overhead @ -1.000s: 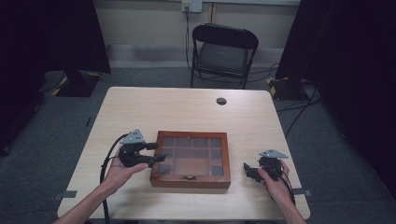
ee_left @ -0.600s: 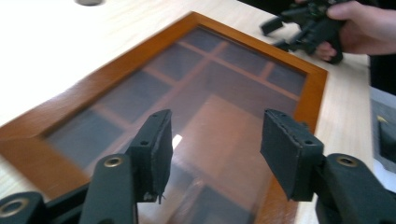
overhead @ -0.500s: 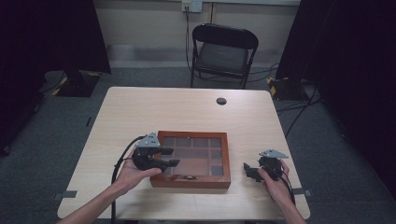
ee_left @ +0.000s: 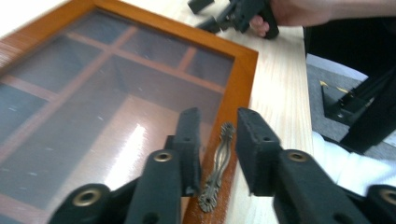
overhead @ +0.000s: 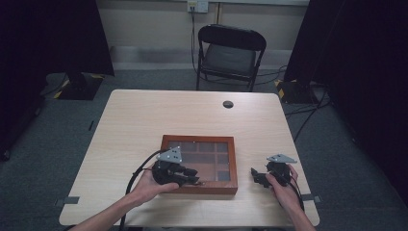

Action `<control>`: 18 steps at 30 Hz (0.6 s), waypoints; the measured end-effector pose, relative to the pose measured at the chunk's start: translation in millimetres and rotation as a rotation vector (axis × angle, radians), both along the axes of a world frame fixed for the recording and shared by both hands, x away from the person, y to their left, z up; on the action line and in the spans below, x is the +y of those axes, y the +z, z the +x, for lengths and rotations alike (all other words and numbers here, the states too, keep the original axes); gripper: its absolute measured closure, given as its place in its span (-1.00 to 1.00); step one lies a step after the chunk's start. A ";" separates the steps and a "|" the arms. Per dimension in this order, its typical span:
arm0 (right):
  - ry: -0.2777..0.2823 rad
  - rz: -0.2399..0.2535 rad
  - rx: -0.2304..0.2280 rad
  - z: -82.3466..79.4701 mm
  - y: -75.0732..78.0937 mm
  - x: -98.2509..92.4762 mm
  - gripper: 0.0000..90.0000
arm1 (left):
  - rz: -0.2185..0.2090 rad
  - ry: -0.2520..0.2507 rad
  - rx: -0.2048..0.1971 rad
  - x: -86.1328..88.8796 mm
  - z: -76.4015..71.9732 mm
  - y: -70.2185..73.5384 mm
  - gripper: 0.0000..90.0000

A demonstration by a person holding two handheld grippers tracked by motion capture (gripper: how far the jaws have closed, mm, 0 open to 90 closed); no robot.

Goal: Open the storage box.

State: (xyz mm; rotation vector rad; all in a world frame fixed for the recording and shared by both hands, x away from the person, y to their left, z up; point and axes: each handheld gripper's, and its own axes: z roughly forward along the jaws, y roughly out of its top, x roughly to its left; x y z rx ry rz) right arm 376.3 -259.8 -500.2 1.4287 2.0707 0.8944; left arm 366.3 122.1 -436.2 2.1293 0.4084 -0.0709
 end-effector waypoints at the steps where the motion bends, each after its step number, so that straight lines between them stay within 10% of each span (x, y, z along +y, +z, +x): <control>1: 0.000 0.000 0.000 0.0 0.0 0.0 -0.72 | 0.011 -0.001 -0.002 -0.9 -0.3 -1.4 0.65; 18: -0.001 0.000 0.000 0.0 0.0 0.0 -0.72 | 0.031 -0.023 -0.014 -6.5 -2.3 -8.6 0.78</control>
